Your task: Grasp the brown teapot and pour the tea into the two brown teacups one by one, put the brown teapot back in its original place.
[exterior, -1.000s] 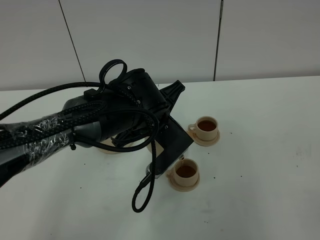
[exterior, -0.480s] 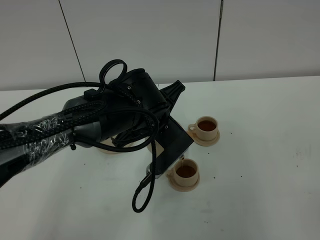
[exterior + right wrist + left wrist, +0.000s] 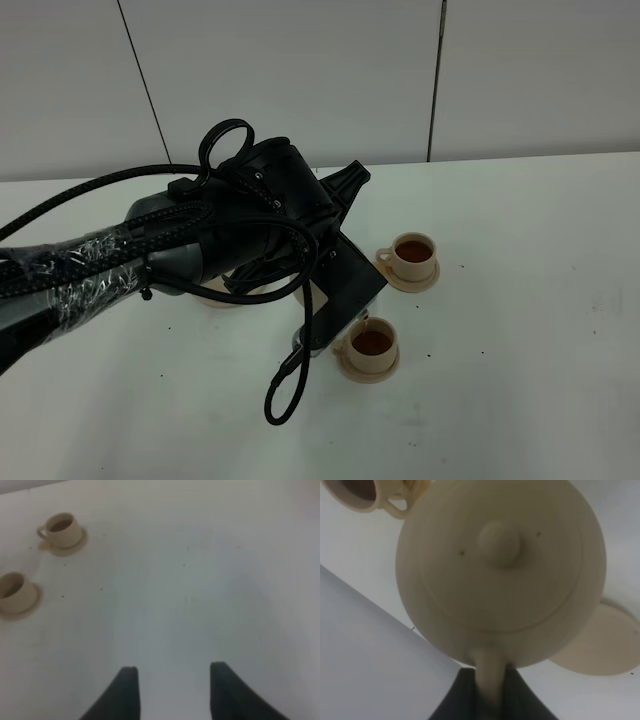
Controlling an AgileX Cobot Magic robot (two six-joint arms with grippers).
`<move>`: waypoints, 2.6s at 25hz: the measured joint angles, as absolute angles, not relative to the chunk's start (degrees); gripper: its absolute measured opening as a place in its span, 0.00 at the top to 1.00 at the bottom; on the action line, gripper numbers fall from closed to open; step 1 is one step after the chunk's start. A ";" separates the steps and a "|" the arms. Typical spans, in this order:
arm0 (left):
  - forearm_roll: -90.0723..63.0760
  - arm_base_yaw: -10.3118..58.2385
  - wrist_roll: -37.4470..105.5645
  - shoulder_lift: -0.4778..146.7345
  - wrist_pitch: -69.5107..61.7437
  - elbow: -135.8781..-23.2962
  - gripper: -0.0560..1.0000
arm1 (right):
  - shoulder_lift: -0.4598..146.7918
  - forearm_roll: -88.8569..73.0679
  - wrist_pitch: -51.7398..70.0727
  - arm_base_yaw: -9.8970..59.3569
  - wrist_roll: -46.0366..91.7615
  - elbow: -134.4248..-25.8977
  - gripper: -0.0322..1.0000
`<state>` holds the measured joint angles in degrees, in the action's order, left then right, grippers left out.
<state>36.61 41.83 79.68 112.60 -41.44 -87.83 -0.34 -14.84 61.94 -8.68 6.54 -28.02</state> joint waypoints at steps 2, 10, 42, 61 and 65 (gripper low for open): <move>36.61 41.83 79.62 112.60 -41.39 -87.83 0.79 | -0.34 -14.84 61.94 -8.68 6.54 -28.02 0.65; 36.61 41.83 79.54 112.60 -41.33 -87.83 0.79 | -0.34 -14.84 61.94 -8.68 6.54 -28.02 0.65; 38.72 42.77 80.61 112.60 -40.16 -87.83 0.79 | -0.34 -14.84 61.94 -8.68 6.54 -28.02 0.65; 40.92 43.00 80.61 112.60 -39.73 -87.83 0.79 | -0.34 -14.84 61.94 -8.68 6.54 -28.02 0.65; 40.87 43.00 80.61 112.60 -39.71 -87.83 0.79 | -0.34 -14.84 61.94 -8.68 6.54 -28.02 0.65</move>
